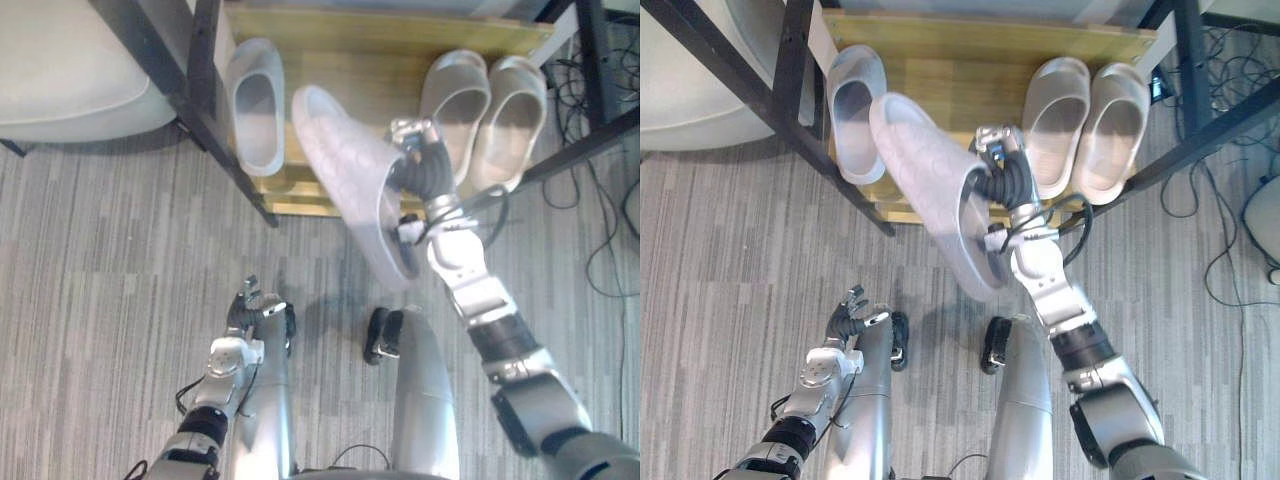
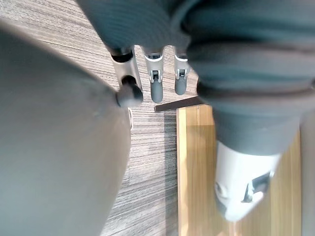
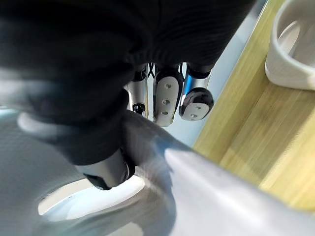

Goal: Organize the slippers on the shoe rack

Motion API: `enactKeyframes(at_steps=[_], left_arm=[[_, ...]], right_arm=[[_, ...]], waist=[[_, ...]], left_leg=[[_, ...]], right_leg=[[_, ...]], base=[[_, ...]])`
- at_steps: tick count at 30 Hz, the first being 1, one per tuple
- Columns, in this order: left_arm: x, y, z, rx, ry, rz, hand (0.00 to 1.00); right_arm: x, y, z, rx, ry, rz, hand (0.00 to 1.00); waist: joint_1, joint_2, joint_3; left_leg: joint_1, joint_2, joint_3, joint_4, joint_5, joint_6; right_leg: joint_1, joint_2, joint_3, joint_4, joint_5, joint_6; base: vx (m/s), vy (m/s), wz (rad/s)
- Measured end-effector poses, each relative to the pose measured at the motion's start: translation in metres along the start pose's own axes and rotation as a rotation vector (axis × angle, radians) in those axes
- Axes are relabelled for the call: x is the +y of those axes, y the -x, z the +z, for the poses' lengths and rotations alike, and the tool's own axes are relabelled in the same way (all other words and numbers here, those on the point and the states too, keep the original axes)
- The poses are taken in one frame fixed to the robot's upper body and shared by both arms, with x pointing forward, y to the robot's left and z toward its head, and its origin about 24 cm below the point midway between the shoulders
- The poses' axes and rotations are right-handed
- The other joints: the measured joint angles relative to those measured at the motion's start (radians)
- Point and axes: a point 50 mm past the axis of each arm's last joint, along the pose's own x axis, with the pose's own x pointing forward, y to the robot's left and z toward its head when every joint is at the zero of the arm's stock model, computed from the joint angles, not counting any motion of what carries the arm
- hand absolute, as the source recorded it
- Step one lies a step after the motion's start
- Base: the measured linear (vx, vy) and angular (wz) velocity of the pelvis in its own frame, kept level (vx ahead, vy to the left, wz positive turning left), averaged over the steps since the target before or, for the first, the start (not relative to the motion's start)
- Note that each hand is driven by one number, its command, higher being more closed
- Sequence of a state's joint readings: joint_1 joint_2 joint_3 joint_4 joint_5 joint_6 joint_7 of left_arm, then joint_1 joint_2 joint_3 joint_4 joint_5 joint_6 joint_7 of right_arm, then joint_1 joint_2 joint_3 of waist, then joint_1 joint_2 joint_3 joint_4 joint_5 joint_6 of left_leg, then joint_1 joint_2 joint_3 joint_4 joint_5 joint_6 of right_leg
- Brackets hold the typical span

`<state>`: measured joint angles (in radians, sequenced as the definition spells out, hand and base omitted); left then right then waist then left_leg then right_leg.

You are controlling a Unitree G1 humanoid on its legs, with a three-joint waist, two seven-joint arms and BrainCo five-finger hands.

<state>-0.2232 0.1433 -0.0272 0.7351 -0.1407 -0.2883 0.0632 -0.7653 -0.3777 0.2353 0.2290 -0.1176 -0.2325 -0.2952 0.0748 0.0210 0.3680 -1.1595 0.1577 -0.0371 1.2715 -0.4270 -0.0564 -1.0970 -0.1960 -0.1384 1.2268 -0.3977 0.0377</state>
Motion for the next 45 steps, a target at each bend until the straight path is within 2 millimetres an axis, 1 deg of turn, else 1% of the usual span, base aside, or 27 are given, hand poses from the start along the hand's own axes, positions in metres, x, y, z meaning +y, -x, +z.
enactKeyframes(at_steps=[1,2,4,6,7,8,9,11,15,20,23,24,26,27,31,33,34,37,42,45], left_arm=[[0.000,0.000,0.001,-0.007,0.005,0.002,0.00],[0.000,-0.001,0.004,-0.018,0.031,0.012,0.00],[0.000,-0.003,0.007,-0.027,0.050,0.030,0.00],[0.000,-0.004,0.009,-0.034,0.054,0.037,0.00],[0.003,-0.006,0.012,-0.043,0.061,0.049,0.00],[0.004,-0.007,0.013,-0.046,0.073,0.057,0.00],[0.004,-0.007,0.014,-0.048,0.077,0.058,0.00],[0.003,-0.010,0.019,-0.063,0.092,0.056,0.00],[0.001,-0.011,0.023,-0.082,0.095,0.054,0.00],[-0.001,-0.013,0.027,-0.090,0.111,0.058,0.00],[-0.006,-0.015,0.032,-0.103,0.110,0.057,0.00],[-0.007,-0.016,0.033,-0.107,0.109,0.053,0.00],[-0.008,-0.017,0.034,-0.110,0.110,0.050,0.00],[-0.009,-0.017,0.035,-0.111,0.110,0.049,0.00],[-0.012,-0.018,0.036,-0.114,0.115,0.043,0.00],[-0.014,-0.018,0.034,-0.105,0.113,0.041,0.00],[-0.014,-0.017,0.032,-0.097,0.110,0.046,0.00],[-0.015,-0.017,0.028,-0.076,0.115,0.053,0.00],[-0.015,-0.016,0.020,-0.038,0.112,0.057,0.00],[-0.016,-0.016,0.019,-0.028,0.112,0.057,0.00]], right_arm=[[-0.001,-0.003,0.001,-0.004,0.004,-0.007,1.00],[-0.006,-0.010,0.001,-0.002,0.021,-0.029,1.00],[-0.013,-0.021,-0.004,0.030,0.050,-0.065,1.00],[-0.020,-0.027,-0.007,0.051,0.060,-0.101,1.00],[-0.029,-0.036,-0.011,0.082,0.079,-0.146,1.00],[-0.035,-0.040,-0.012,0.094,0.087,-0.170,1.00],[-0.037,-0.041,-0.013,0.099,0.092,-0.178,1.00],[-0.046,-0.053,-0.018,0.145,0.131,-0.202,1.00],[-0.054,-0.061,-0.024,0.203,0.161,-0.240,1.00],[-0.061,-0.069,-0.027,0.254,0.182,-0.282,1.00],[-0.070,-0.075,-0.026,0.273,0.172,-0.333,1.00],[-0.072,-0.078,-0.025,0.279,0.175,-0.348,1.00],[-0.073,-0.081,-0.023,0.288,0.179,-0.355,1.00],[-0.074,-0.082,-0.022,0.285,0.179,-0.367,0.00],[-0.082,-0.081,-0.025,0.311,0.158,-0.422,0.00],[-0.085,-0.079,-0.029,0.337,0.151,-0.442,0.00],[-0.087,-0.080,-0.028,0.339,0.144,-0.452,0.00],[-0.084,-0.084,-0.024,0.328,0.126,-0.451,0.00],[-0.076,-0.084,-0.024,0.335,0.075,-0.455,0.00],[-0.075,-0.084,-0.024,0.334,0.073,-0.457,0.00]], waist=[[0.004,0.000,0.000],[0.012,0.000,0.000],[0.022,0.000,0.000],[0.023,0.000,0.000],[0.026,0.000,0.000],[0.027,0.000,0.000],[0.028,0.000,0.000],[0.035,0.000,0.000],[0.040,0.000,0.000],[0.044,0.001,-0.002],[0.050,0.000,-0.007],[0.058,0.000,-0.007],[0.062,0.000,-0.007],[0.063,0.000,-0.008],[0.069,-0.001,-0.013],[0.071,0.000,-0.030],[0.071,-0.005,-0.044],[0.074,-0.004,-0.059],[0.075,-0.005,-0.085],[0.075,-0.005,-0.088]], left_leg=[[-0.007,0.002,0.000,0.002,0.000,0.000],[-0.024,0.002,0.001,0.006,0.001,-0.001],[-0.044,-0.001,-0.001,0.010,0.006,-0.011],[-0.055,-0.003,-0.002,0.014,0.006,-0.011],[-0.074,-0.004,-0.005,0.024,0.006,-0.011],[-0.085,-0.004,-0.006,0.027,0.006,-0.011],[-0.089,-0.005,-0.006,0.027,0.006,-0.011],[-0.112,-0.008,-0.007,0.033,0.006,-0.011],[-0.131,-0.011,-0.015,0.035,0.006,-0.011],[-0.149,-0.019,-0.027,0.034,0.008,-0.013],[-0.169,-0.028,-0.032,0.032,0.012,-0.019],[-0.174,-0.028,-0.032,0.033,0.013,-0.021],[-0.177,-0.029,-0.033,0.031,0.014,-0.024],[-0.179,-0.030,-0.036,0.029,0.016,-0.027],[-0.189,-0.037,-0.051,0.021,0.026,-0.037],[-0.201,-0.042,-0.059,0.015,0.033,-0.041],[-0.208,-0.046,-0.059,0.004,0.041,-0.043],[-0.210,-0.046,-0.065,-0.003,0.048,-0.050],[-0.209,-0.046,-0.070,-0.022,0.060,-0.057],[-0.206,-0.046,-0.069,-0.034,0.068,-0.060]], right_leg=[[-0.006,-0.001,-0.001,0.003,-0.002,-0.001],[-0.023,-0.005,-0.004,0.013,-0.006,-0.003],[-0.042,-0.016,-0.009,0.026,-0.012,-0.006],[-0.051,-0.020,-0.011,0.034,-0.017,-0.010],[-0.065,-0.024,-0.016,0.045,-0.024,-0.013],[-0.074,-0.027,-0.019,0.050,-0.028,-0.013],[-0.076,-0.028,-0.020,0.051,-0.029,-0.013],[-0.097,-0.035,-0.022,0.061,-0.036,-0.014],[-0.105,-0.040,-0.034,0.062,-0.041,-0.014],[-0.112,-0.051,-0.050,0.064,-0.048,-0.016],[-0.130,-0.056,-0.054,0.070,-0.052,-0.018],[-0.136,-0.057,-0.054,0.073,-0.053,-0.021],[-0.139,-0.058,-0.056,0.075,-0.056,-0.026],[-0.139,-0.063,-0.063,0.076,-0.058,-0.029],[-0.141,-0.066,-0.077,0.076,-0.061,-0.036],[-0.147,-0.069,-0.086,0.076,-0.063,-0.039],[-0.157,-0.072,-0.087,0.075,-0.063,-0.039],[-0.158,-0.072,-0.093,0.074,-0.063,-0.040],[-0.158,-0.071,-0.102,0.066,-0.062,-0.042],[-0.158,-0.071,-0.104,0.059,-0.058,-0.049]], base=[[0.02,-0.053,0.09],[0.05,-0.043,0.08],[0.06,-0.030,0.12],[0.05,-0.016,0.13],[0.06,-0.011,0.14],[0.06,-0.011,0.14],[0.05,-0.001,0.11],[0.06,0.014,0.09],[0.03,0.023,0.06],[0.04,0.032,0.07],[0.05,0.020,0.09],[0.04,0.021,0.04],[0.04,0.018,0.05],[0.04,0.016,0.08],[0.03,0.005,0.10],[0.03,-0.004,0.15],[0.03,-0.007,0.11],[0.03,-0.003,0.05],[0.02,-0.001,0.02],[0.00,0.000,0.00]])
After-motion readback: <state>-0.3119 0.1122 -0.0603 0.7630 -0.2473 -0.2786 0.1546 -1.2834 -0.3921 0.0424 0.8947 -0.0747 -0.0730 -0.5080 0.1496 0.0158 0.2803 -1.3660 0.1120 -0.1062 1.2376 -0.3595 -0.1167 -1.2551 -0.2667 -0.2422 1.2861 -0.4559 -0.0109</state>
